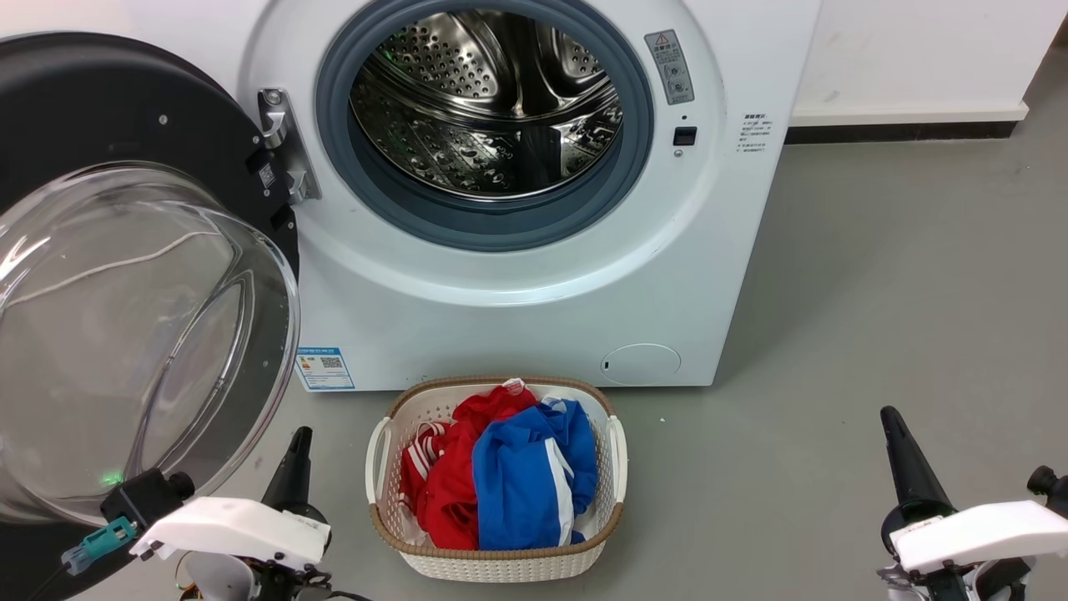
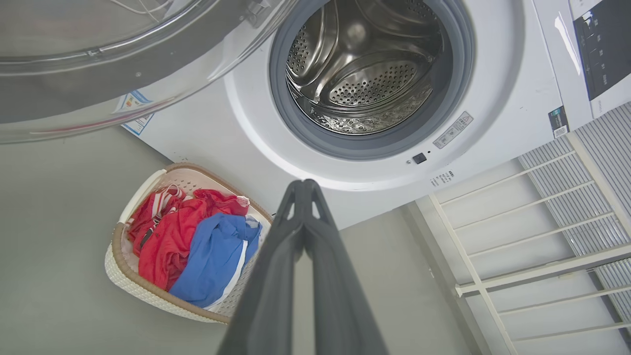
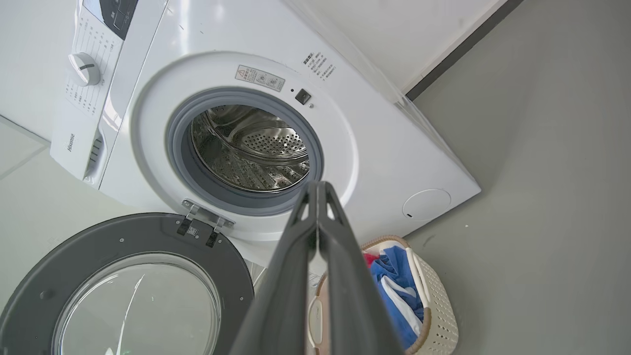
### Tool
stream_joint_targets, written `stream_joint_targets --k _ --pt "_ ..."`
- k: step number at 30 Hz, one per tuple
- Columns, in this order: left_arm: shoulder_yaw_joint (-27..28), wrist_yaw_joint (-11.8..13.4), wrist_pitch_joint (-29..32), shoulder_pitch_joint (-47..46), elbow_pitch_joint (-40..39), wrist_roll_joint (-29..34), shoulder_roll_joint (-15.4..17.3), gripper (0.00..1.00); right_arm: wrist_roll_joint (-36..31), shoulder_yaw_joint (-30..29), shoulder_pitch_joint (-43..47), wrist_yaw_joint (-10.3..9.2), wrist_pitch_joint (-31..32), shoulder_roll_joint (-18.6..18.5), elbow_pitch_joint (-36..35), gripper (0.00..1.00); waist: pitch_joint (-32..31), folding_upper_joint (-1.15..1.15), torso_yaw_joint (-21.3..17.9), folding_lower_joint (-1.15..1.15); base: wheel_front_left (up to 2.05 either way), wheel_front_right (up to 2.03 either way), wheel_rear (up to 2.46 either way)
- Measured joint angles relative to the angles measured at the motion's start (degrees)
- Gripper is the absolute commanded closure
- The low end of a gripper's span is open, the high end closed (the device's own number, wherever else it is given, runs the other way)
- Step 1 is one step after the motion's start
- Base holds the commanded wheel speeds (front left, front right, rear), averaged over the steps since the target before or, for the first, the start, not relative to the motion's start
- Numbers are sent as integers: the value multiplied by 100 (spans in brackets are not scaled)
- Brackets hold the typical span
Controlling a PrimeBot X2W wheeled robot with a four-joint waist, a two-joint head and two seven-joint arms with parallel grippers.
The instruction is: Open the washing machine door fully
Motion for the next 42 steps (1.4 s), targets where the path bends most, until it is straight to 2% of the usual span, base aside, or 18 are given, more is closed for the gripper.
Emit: stream_joint_targets --k 18,42 --pt "396 -300 246 -63 79 -989 -287 100 1306 -42 -168 -1 170 13 156 100 48 0 27 0 0 0 0" --pt "788 -599 488 -147 156 -1960 -547 100 2588 -77 -331 -1 304 26 304 100 105 0 60 0 0 0 0"
